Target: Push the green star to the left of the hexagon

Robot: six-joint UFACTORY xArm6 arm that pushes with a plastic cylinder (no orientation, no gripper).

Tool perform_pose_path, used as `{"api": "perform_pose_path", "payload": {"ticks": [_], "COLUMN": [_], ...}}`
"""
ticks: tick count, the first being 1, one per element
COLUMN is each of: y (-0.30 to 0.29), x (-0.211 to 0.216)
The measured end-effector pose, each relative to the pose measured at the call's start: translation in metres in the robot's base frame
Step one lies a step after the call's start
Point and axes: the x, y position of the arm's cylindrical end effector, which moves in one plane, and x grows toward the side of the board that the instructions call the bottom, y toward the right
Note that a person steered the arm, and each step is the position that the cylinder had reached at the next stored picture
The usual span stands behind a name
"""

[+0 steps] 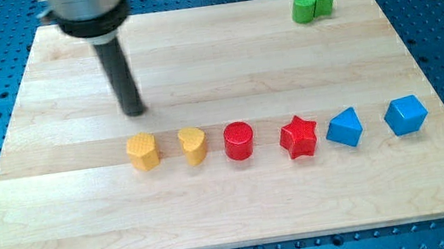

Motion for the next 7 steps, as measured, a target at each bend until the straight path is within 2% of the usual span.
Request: {"api": "perform_pose_path", "payload": {"ticks": [3, 6, 7], "y": [0.238, 0.366, 0.392], "x": [-0.053, -0.162, -0.200]}}
